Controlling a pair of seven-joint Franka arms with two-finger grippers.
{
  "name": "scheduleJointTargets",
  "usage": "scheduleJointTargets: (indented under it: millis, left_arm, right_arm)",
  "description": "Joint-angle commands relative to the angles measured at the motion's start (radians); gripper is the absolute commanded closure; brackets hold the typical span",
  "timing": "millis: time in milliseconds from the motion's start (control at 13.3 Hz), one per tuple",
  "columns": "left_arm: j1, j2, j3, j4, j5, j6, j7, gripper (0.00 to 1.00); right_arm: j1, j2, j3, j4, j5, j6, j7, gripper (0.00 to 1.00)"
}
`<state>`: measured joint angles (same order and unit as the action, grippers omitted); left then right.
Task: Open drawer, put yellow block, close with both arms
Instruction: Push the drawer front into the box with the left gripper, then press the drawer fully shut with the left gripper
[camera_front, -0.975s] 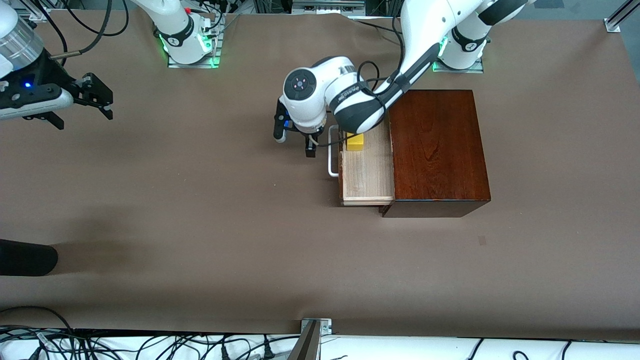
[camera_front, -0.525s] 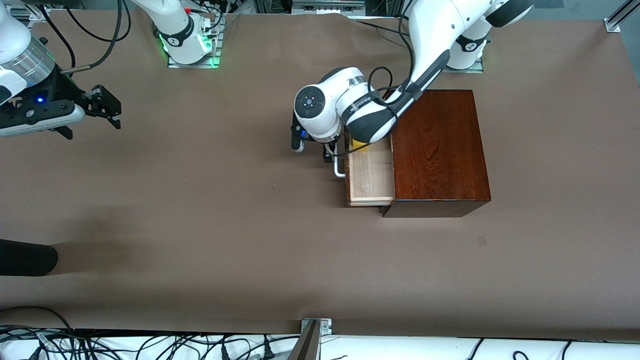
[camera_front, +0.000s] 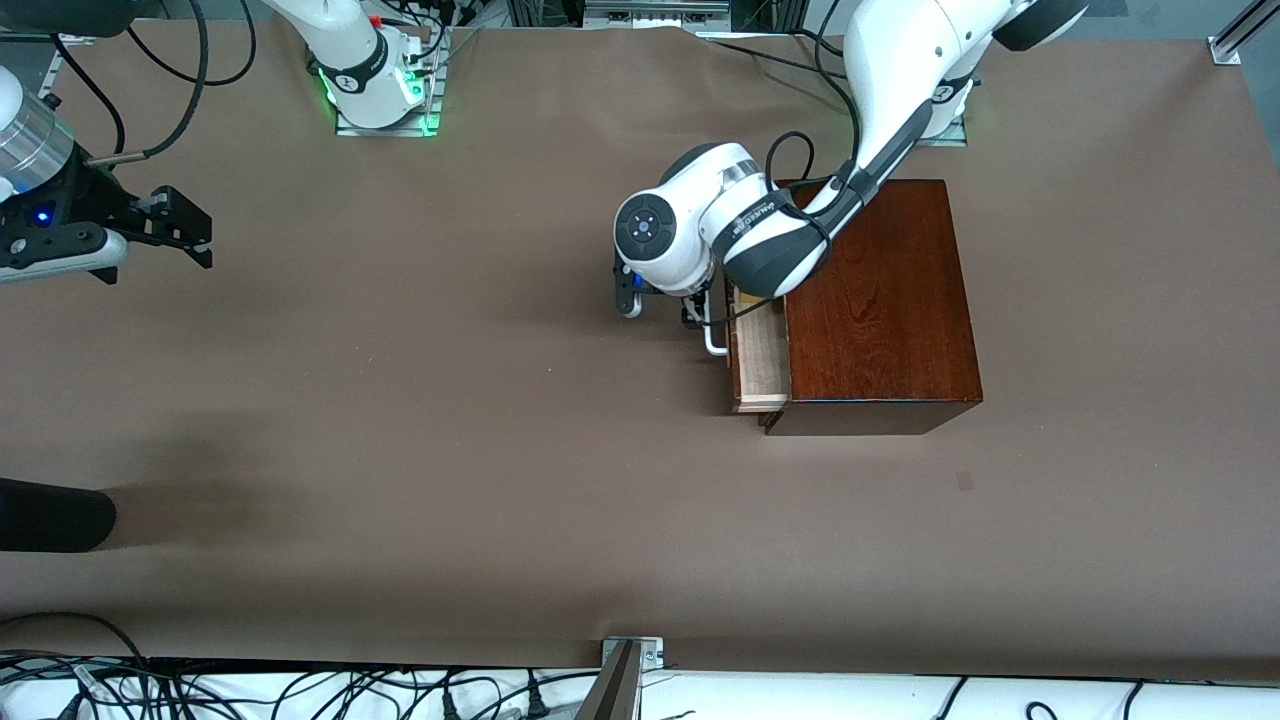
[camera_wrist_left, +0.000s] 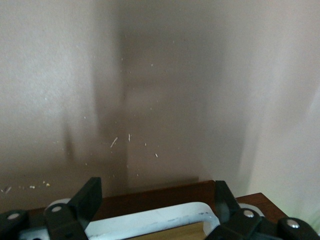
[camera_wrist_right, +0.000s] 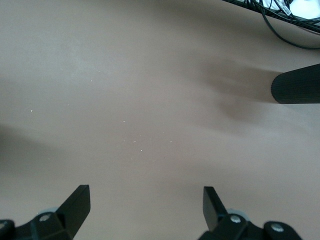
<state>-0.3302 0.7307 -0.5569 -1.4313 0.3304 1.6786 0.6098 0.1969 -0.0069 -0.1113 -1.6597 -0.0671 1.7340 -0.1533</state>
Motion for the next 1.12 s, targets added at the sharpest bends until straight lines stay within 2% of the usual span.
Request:
scheduleJointTargets:
  millis: [0, 150, 675, 1050]
  left_arm:
    - [0.054, -0.037, 0.012, -0.029, 0.021, -0.051, 0.063, 0.00]
    - [0.086, -0.034, 0.012, -0.037, 0.021, -0.056, 0.109, 0.00]
    - [0.096, -0.036, 0.014, -0.047, 0.021, -0.068, 0.113, 0.00]
    - [0.085, -0.086, -0.012, 0.003, 0.001, -0.062, 0.096, 0.00]
  right_arm:
    - [-0.005, 0.004, 0.007, 0.021, 0.012, -0.021, 0.004, 0.00]
    - [-0.005, 0.004, 0.008, 0.023, 0.010, -0.021, 0.004, 0.00]
    - [-0.005, -0.002, 0.005, 0.023, 0.013, -0.042, 0.020, 0.00]
    - [-0.007, 0.004, 0.004, 0.023, 0.013, -0.033, 0.021, 0.00]
